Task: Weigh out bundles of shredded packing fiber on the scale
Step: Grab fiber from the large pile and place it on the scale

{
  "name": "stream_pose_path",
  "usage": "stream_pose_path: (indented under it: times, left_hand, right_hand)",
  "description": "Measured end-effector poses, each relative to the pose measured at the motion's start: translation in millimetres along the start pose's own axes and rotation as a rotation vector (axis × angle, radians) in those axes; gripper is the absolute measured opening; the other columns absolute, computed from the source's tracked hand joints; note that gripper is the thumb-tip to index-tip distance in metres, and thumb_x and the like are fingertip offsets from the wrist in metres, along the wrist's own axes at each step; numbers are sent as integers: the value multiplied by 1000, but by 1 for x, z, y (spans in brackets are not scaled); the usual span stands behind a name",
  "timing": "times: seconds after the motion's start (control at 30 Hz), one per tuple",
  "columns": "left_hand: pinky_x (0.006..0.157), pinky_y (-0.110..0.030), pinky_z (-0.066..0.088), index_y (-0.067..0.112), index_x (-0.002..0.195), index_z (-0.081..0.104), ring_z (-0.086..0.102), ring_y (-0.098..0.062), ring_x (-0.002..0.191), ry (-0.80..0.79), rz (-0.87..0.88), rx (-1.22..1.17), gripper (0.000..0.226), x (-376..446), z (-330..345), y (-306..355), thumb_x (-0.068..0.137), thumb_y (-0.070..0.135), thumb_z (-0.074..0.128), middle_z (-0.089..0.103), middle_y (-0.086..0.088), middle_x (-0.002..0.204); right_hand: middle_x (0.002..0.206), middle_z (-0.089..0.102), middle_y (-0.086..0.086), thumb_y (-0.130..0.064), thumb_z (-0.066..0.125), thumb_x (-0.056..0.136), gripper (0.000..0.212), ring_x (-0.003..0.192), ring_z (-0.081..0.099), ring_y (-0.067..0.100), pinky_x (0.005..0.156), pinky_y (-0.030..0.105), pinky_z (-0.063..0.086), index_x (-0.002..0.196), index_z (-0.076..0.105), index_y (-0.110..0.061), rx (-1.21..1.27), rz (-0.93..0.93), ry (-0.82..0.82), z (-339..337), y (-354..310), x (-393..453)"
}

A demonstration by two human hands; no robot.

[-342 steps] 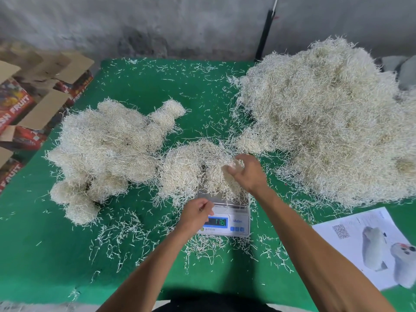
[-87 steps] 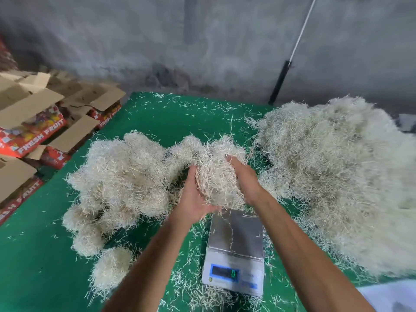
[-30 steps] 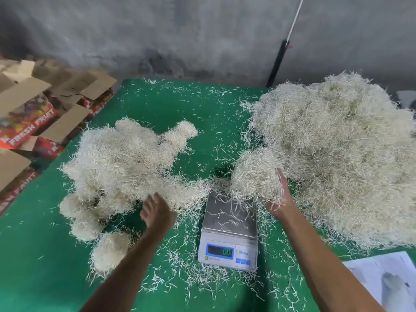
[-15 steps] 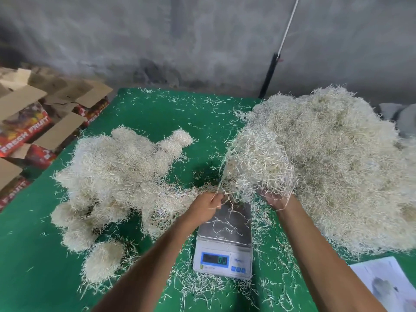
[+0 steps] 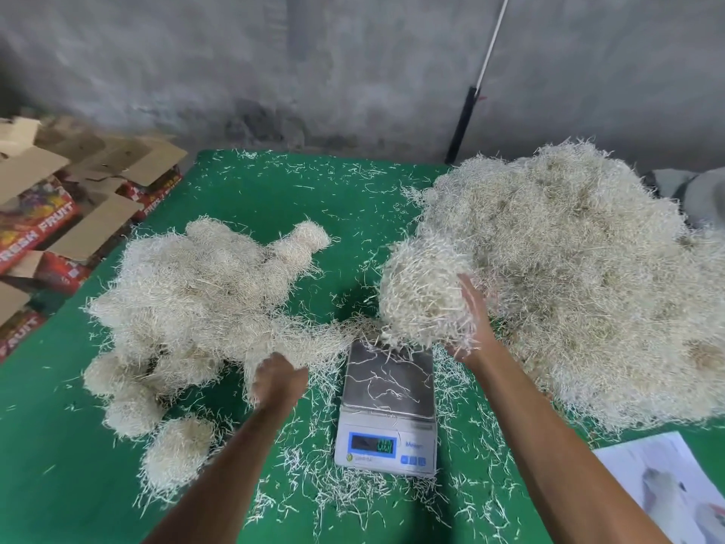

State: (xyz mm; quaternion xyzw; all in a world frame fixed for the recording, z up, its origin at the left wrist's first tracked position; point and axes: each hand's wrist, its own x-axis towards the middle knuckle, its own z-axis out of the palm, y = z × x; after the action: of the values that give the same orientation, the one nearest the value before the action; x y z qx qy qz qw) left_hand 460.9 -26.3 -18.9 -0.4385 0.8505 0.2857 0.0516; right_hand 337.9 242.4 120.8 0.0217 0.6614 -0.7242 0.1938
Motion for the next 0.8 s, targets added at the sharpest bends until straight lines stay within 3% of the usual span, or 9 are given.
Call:
stream_pose_path:
  times: [0.03, 0.1, 0.17, 0.23, 0.27, 0.33, 0.47, 0.6, 0.8]
  left_hand:
    - [96, -44, 52, 5, 138, 46, 55, -25, 113, -1, 50, 42, 64, -2, 0, 9, 88, 35, 71, 57, -12, 129]
    - [102, -46, 48, 9, 144, 42, 49, -27, 125, -25, 133, 6, 72, -11, 2, 25, 84, 32, 74, 51, -11, 139]
    - [99, -47, 50, 8, 144, 42, 50, -27, 123, -61, 169, -102, 71, -17, 6, 31, 83, 25, 75, 50, -12, 138]
    - [95, -42, 52, 7, 140, 45, 53, -26, 118, -90, 201, -179, 64, -18, 10, 29, 85, 21, 74, 51, -12, 137]
    - [94, -37, 50, 7, 139, 47, 53, -25, 118, -93, 219, -198, 60, -18, 12, 27, 87, 21, 73, 52, -12, 137]
    - [88, -30, 44, 8, 137, 49, 52, -21, 118, -91, 251, -224, 53, -19, 16, 22, 90, 23, 70, 53, -9, 138]
    - [90, -30, 48, 13, 127, 56, 59, -19, 112, -64, 313, -297, 36, -22, 23, 18, 96, 28, 65, 59, -5, 132]
    - [81, -26, 48, 14, 122, 59, 62, -14, 99, -27, 358, -334, 29, -22, 25, 22, 97, 29, 63, 64, -2, 123]
    - [60, -16, 42, 13, 121, 59, 62, -9, 86, -84, 427, -278, 27, -25, 27, 21, 98, 27, 61, 61, 4, 111]
  right_hand:
    - [159, 40, -6, -64, 51, 98, 55, 143, 41, 16, 115, 30, 39, 145, 42, -38, -77, 12, -31, 1, 7, 3]
    - [166, 32, 7, -85, 40, 89, 83, 146, 38, 28, 119, 53, 27, 158, 31, -38, -253, 69, -57, 9, 20, 1]
    - [158, 42, 22, -83, 42, 91, 103, 137, 51, 38, 118, 57, 30, 163, 25, -11, -439, 179, -54, 6, 47, 4]
    - [116, 68, 28, -73, 50, 93, 92, 98, 70, 35, 104, 55, 49, 129, 56, 11, -666, 196, -38, -4, 72, 2]
    - [85, 67, 18, -72, 50, 92, 76, 70, 66, 27, 88, 49, 59, 95, 64, 2, -745, 175, -29, -12, 84, 2]
    - [57, 44, -2, -76, 40, 91, 63, 41, 39, 12, 55, 27, 51, 66, 43, -18, -798, 96, 55, -25, 101, 4]
    - [58, 38, -6, -72, 29, 99, 61, 39, 29, 6, 40, 14, 31, 67, 41, -21, -605, -54, 301, -38, 107, 7]
    - [51, 35, -8, -53, 34, 110, 59, 33, 25, 5, 36, 16, 26, 61, 40, -20, -543, -112, 313, -44, 109, 10]
    - [64, 45, -5, -60, 43, 105, 41, 33, 37, -1, 44, 20, 38, 80, 37, -28, -637, 10, 269, -49, 119, 10]
